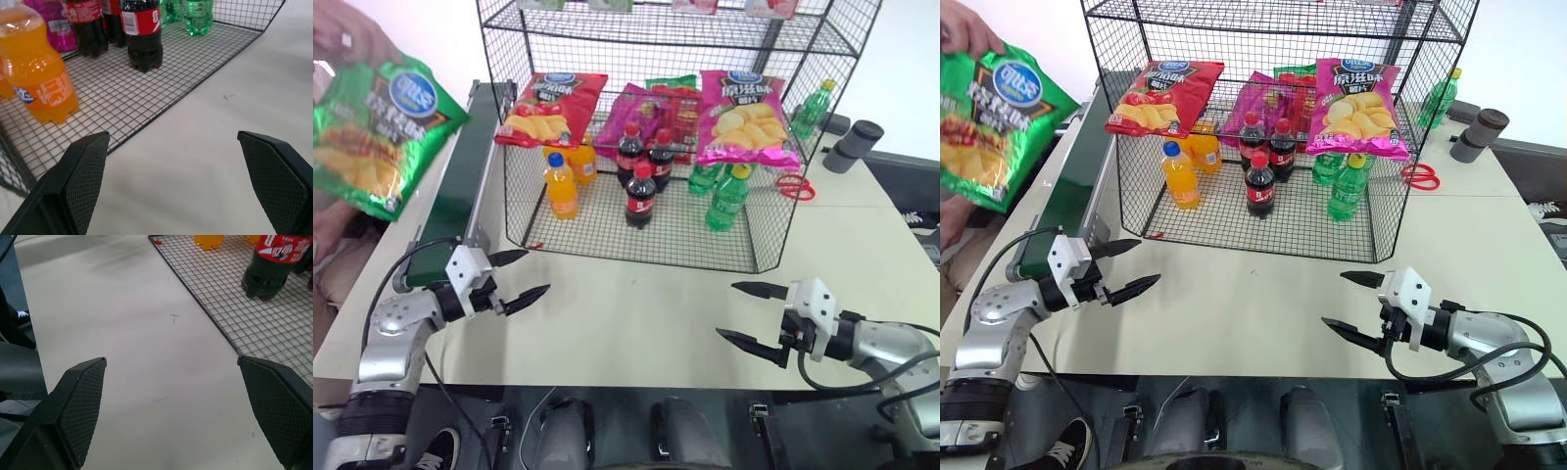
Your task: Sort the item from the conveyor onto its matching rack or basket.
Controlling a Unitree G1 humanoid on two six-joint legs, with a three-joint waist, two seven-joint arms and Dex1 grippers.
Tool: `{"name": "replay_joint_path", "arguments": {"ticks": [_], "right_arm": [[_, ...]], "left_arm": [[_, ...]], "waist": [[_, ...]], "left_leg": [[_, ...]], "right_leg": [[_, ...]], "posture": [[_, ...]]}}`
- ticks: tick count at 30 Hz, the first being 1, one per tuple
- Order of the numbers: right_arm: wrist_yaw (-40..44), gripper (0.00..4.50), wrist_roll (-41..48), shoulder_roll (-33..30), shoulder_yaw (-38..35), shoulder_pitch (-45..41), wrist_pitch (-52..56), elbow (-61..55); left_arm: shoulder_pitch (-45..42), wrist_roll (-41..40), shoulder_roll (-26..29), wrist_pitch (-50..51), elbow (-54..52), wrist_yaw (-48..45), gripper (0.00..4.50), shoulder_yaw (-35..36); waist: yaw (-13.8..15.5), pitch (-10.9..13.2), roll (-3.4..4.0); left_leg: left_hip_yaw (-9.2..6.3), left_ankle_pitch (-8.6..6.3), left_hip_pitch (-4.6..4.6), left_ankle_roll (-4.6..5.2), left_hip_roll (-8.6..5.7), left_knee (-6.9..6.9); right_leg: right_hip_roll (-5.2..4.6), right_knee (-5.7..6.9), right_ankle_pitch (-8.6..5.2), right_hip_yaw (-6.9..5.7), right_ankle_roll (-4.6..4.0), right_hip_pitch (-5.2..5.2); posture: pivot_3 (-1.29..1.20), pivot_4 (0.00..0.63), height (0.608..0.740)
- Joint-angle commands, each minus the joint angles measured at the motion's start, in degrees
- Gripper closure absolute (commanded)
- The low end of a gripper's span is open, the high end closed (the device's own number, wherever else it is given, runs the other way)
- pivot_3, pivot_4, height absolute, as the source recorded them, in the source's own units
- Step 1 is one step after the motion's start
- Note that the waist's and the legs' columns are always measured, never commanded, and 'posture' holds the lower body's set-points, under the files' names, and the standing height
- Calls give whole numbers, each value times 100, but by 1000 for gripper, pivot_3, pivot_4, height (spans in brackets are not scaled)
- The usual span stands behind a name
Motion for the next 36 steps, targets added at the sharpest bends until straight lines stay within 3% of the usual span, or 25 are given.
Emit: {"name": "replay_joint_path", "arguments": {"ticks": [1, 23, 30, 36], "right_arm": [[70, 9, -231, -50, 121, 130, -285, -86], [-26, 9, -466, 86, 305, -543, -671, 570], [-25, 9, -443, 54, 324, -476, -606, 512], [-5, 9, -379, 22, 295, -427, -537, 426]], "left_arm": [[17, -95, 61, -29, -154, -69, 0, 44], [-383, -68, -59, -201, 234, -56, 0, -9], [-145, -877, -37, 778, -318, -265, 0, 167], [-234, -1171, -205, 1286, -556, 377, 0, 480]], "waist": [[1, 0, 0], [1, 0, -1], [-5, 0, 0], [-3, 0, -1]], "left_leg": [[0, 0, 0, 0, 0, 0], [2, -1, 4, 1, 0, 1], [1, -1, 4, 1, 1, 1], [-1, 0, 6, 1, 1, 1]], "right_leg": [[0, 0, 0, 0, 0, 0], [2, 0, 0, -1, 2, 5], [2, 0, 0, 0, 2, 5], [2, 1, 0, -1, 1, 6]], "posture": [[0, 150, 740], [0, 150, 740], [0, 150, 740], [0, 150, 740]]}}
